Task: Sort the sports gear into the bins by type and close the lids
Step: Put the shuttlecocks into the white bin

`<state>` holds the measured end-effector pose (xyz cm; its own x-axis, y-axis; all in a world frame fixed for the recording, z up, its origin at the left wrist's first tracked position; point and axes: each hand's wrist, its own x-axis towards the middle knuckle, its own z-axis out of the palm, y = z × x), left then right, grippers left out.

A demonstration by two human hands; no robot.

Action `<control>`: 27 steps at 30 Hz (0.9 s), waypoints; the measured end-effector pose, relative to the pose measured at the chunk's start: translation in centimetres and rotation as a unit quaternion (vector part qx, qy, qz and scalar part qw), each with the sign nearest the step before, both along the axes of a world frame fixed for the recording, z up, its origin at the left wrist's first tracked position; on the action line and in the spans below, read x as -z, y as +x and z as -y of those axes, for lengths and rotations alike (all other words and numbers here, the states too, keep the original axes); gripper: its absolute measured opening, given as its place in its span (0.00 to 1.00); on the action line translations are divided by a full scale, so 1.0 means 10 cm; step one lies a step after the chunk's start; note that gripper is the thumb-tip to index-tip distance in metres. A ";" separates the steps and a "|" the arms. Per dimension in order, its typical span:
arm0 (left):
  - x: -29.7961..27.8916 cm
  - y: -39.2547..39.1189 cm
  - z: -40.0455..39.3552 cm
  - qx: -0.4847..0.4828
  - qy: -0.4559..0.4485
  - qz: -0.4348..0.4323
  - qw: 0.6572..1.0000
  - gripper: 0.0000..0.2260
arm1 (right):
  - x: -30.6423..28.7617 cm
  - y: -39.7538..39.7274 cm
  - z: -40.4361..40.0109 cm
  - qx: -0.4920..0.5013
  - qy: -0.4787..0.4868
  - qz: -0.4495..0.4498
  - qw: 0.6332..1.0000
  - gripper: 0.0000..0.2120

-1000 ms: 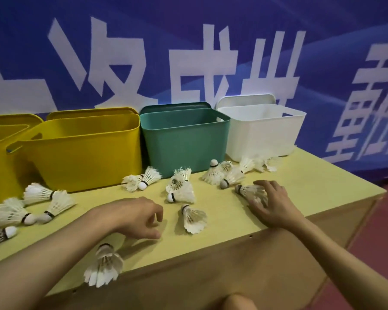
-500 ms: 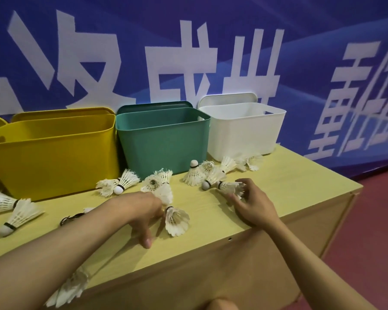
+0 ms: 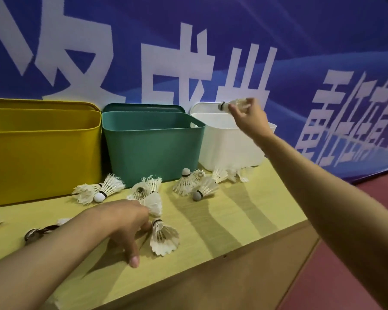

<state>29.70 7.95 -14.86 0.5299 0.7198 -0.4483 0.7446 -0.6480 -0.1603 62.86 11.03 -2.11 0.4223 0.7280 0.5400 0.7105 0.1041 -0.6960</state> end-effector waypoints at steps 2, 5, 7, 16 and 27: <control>0.01 -0.02 0.00 -0.007 -0.009 0.013 1.000 0.33 | -0.14 0.09 -0.30 0.020 -0.033 0.011 0.999 0.32; 0.01 0.00 0.00 -0.012 -0.018 0.020 1.000 0.33 | -0.12 0.18 -0.62 0.072 -0.138 0.046 0.987 0.39; 0.00 0.01 -0.01 -0.017 -0.023 0.022 0.999 0.30 | 0.03 0.20 -0.66 0.123 -0.166 0.085 0.975 0.40; -0.02 0.02 0.00 0.009 -0.027 0.017 0.999 0.30 | 1.77 0.39 0.13 0.103 -0.133 0.112 0.979 0.22; -0.02 0.01 -0.01 0.010 -0.007 0.010 1.000 0.31 | 2.09 0.61 -0.26 0.122 -0.222 0.064 0.965 0.23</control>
